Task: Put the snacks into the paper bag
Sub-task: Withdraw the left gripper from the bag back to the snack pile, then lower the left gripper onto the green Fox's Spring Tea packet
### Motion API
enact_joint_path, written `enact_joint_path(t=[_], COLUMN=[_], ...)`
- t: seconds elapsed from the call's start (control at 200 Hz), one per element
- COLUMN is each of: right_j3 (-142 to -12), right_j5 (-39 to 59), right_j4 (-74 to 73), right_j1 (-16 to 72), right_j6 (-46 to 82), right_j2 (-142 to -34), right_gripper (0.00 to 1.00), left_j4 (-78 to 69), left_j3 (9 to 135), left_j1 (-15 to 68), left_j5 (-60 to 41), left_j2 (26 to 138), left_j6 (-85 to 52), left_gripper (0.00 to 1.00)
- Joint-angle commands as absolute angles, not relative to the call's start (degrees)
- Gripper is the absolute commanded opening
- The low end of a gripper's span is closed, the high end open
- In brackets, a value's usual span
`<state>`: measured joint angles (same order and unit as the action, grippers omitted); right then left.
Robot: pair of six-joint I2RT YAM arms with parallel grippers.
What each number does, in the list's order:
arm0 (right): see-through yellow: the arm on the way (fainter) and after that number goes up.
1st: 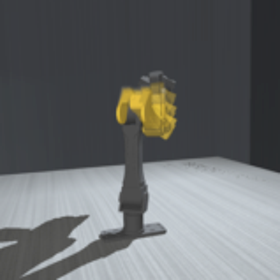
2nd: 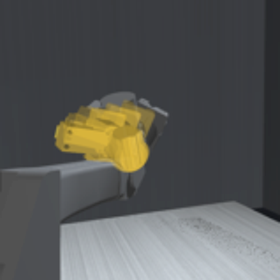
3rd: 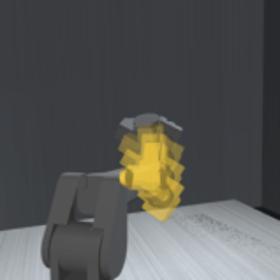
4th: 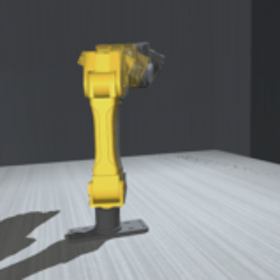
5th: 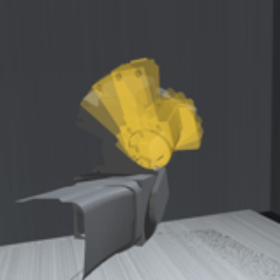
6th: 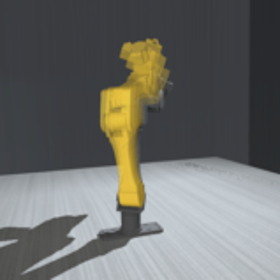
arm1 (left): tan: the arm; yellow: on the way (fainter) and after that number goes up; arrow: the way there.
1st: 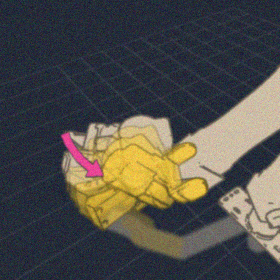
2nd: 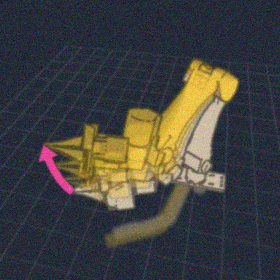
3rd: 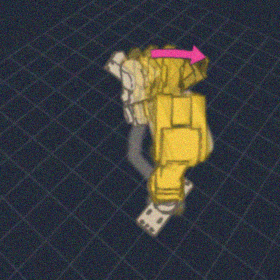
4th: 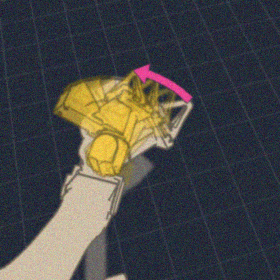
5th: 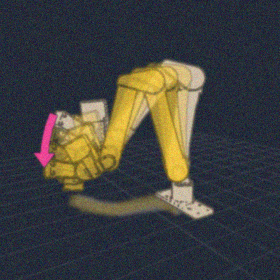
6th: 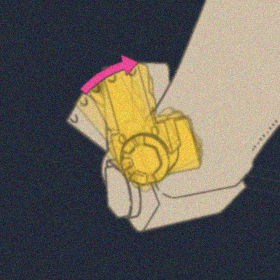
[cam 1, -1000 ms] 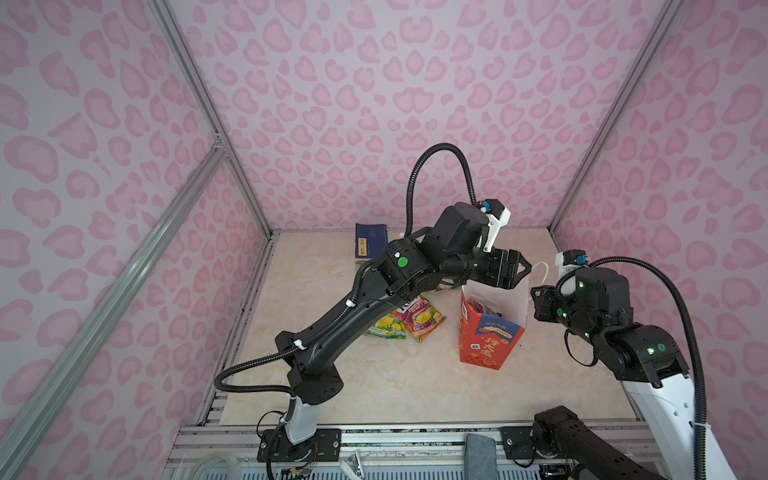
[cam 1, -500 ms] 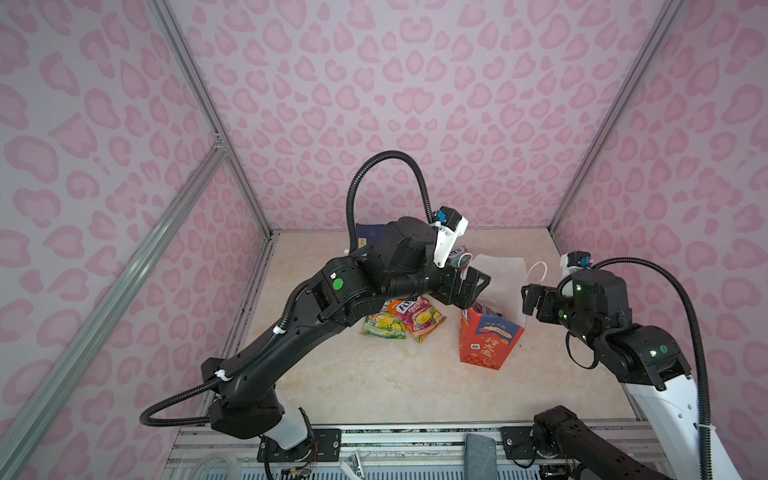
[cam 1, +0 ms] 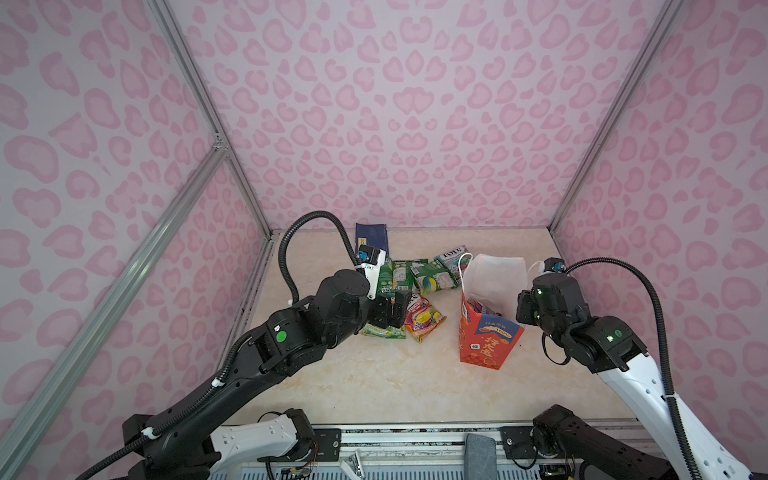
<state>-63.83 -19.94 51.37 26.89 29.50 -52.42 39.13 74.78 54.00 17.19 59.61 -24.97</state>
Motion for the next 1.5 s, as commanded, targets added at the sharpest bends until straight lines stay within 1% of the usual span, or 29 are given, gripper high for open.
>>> enact_joint_path(t=[0.0,0.08,0.185,0.32,0.475,0.605,0.835,1.04,1.21,1.38,1.42,1.455,1.495], right_j3=[-63.45,-63.68,-63.85,-63.20,-62.51,-62.42,-62.49,-62.28,-62.27,-62.11,-61.98,-61.90,-61.85], right_j5=[-21.65,-21.57,-21.13,-20.76,-20.74,-20.49,-19.03,-17.85,-16.96,-16.81,-16.70,-16.54,-16.41], right_j4=[49.48,49.30,49.07,48.57,48.79,48.75,48.44,47.88,47.66,47.66,47.58,47.49,47.40], right_j1=[26.96,26.98,26.94,26.97,26.89,26.81,26.78,26.81,26.76,26.72,26.58,26.61,26.57], right_j6=[30.55,30.40,30.18,30.45,30.71,30.75,30.32,30.13,29.97,29.53,29.52,29.53,29.53], right_j2=[-52.89,-53.38,-53.96,-53.88,-53.57,-53.39,-53.44,-53.43,-53.37,-52.91,-52.83,-52.89,-52.91], right_gripper=[0.34,0.25,0.14,0.09,0.02,0.00,0.00,0.00,0.00,0.00,0.00,0.00,0.00], left_j4=[37.52,37.08,36.57,34.35,31.92,29.47,25.36,20.39,16.26,13.47,13.42,13.01,12.33], left_j3=[69.82,66.24,63.26,60.39,58.43,56.25,51.98,48.33,46.41,46.28,46.57,47.15,47.54], left_j1=[52.07,49.33,44.33,40.04,36.79,33.60,27.92,24.01,21.32,21.27,21.31,21.34,21.48], left_j5=[18.30,16.70,10.52,3.74,-0.34,-3.74,-8.78,-8.87,-8.54,-6.47,-5.49,-6.31,-7.96], left_j2=[56.72,55.37,55.58,57.03,58.63,59.39,60.77,63.96,69.98,78.78,81.39,83.67,85.88], left_j6=[-27.70,-28.71,-30.16,-31.67,-33.03,-34.21,-35.78,-36.90,-37.79,-36.83,-36.87,-36.45,-36.13], left_gripper=[0.98,0.98,0.98,0.98,0.98,0.98,0.97,0.97,0.97,0.97,0.98,1.00,0.98])
